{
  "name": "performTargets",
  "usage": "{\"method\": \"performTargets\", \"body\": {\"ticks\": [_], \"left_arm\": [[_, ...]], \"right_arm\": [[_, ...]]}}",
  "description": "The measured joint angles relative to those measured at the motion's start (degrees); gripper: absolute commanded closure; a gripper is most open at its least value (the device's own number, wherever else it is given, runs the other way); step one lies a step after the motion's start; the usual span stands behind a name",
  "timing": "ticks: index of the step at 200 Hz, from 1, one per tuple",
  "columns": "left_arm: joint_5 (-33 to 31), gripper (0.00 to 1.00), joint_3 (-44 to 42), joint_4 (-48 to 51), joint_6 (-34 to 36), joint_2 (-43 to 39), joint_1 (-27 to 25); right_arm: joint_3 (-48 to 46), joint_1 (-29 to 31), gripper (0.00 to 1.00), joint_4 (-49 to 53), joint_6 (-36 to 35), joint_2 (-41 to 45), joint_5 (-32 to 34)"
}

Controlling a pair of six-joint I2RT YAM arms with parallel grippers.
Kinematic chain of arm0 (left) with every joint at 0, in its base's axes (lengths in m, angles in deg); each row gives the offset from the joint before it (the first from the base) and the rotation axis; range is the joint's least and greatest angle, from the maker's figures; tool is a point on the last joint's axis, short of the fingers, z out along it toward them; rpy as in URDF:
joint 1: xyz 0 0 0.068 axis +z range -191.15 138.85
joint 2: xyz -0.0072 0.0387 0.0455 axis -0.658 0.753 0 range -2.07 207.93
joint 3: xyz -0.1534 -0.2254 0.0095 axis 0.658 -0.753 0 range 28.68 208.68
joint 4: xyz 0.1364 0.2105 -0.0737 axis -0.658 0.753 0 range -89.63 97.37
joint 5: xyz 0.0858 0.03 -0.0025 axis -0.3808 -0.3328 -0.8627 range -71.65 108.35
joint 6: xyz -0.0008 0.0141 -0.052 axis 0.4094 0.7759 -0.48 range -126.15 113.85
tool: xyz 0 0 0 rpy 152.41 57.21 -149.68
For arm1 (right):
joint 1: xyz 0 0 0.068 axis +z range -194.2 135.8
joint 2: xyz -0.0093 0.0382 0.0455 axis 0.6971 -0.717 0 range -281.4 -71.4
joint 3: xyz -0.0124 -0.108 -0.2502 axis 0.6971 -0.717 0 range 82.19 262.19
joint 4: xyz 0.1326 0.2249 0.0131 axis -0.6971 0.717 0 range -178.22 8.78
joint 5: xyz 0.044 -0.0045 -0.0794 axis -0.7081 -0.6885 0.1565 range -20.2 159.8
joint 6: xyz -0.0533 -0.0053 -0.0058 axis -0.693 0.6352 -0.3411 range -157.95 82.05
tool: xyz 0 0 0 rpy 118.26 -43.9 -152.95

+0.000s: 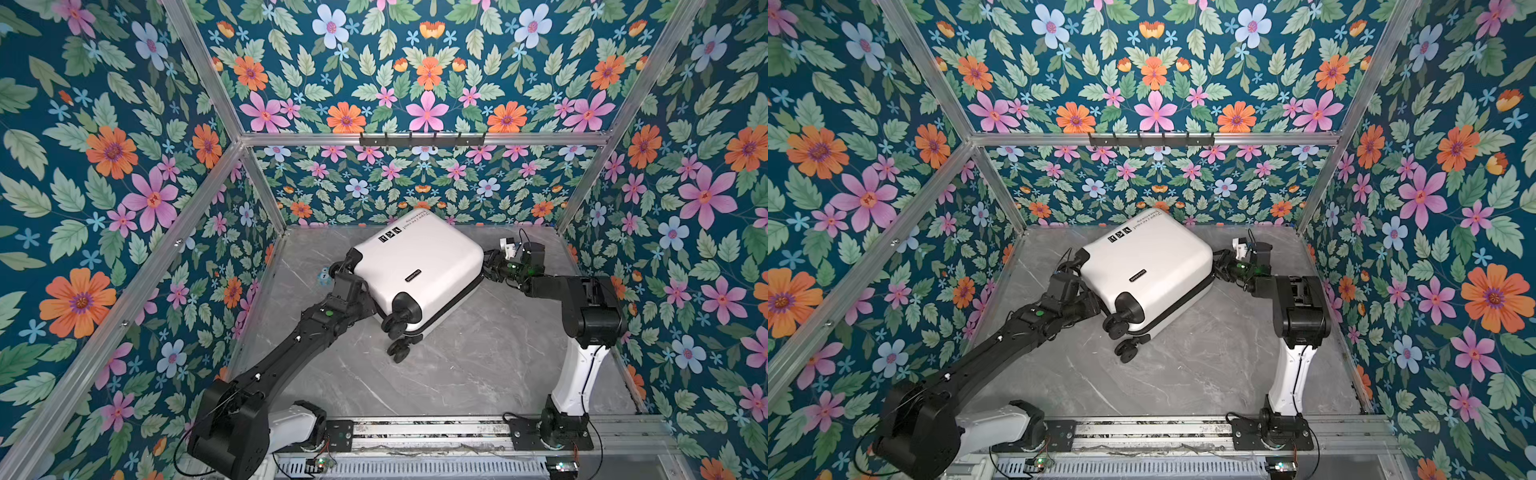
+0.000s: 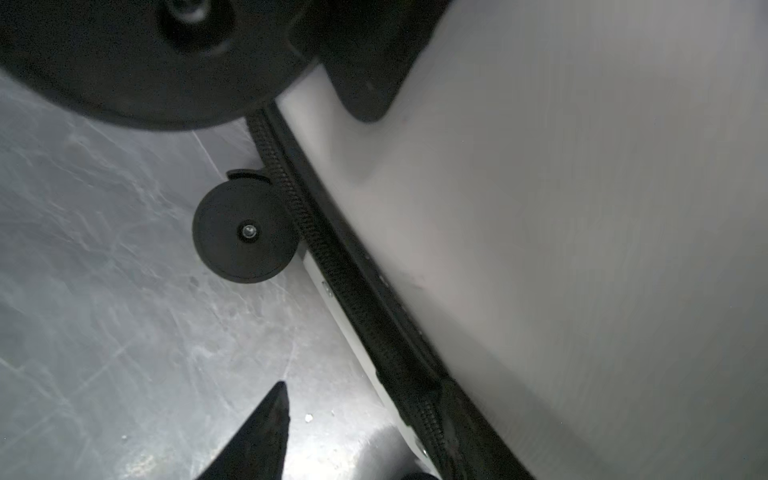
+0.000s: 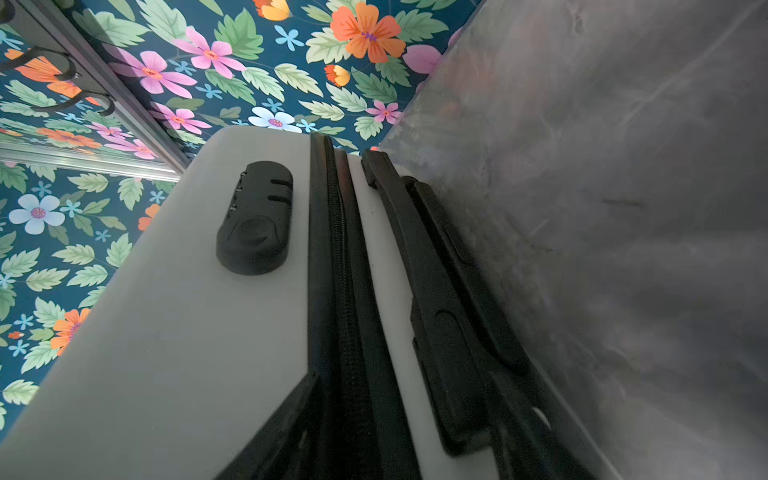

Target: Pack the luggage

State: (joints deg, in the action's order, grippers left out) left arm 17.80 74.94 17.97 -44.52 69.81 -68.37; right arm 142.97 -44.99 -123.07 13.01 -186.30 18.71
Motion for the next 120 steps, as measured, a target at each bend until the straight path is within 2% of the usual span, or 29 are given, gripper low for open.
{"method": "performTargets", "body": {"ticks": [49,67,88,120], "left_arm": [[-5.6,0.40,3.5,-0.7,1.7,5.2,0.5],[-5.9,0.40,5.5,-0.9,4.4,7.3,1.0],[-5.1,0.40,8.5,-0.7,7.3,10.6,1.5],[-5.1,0.39,13.7,1.7,11.9,16.1,2.7]], "right_arm": [[-15.8,0.4,0.38,-5.2,-0.3,10.9,5.3],[-20.7,0.6,0.39,-4.7,-0.7,15.9,8.6],[-25.1,1.1,0.39,0.2,-3.0,23.9,14.5],[-29.0,5.1,0.39,10.1,-7.5,34.5,25.7]]}}
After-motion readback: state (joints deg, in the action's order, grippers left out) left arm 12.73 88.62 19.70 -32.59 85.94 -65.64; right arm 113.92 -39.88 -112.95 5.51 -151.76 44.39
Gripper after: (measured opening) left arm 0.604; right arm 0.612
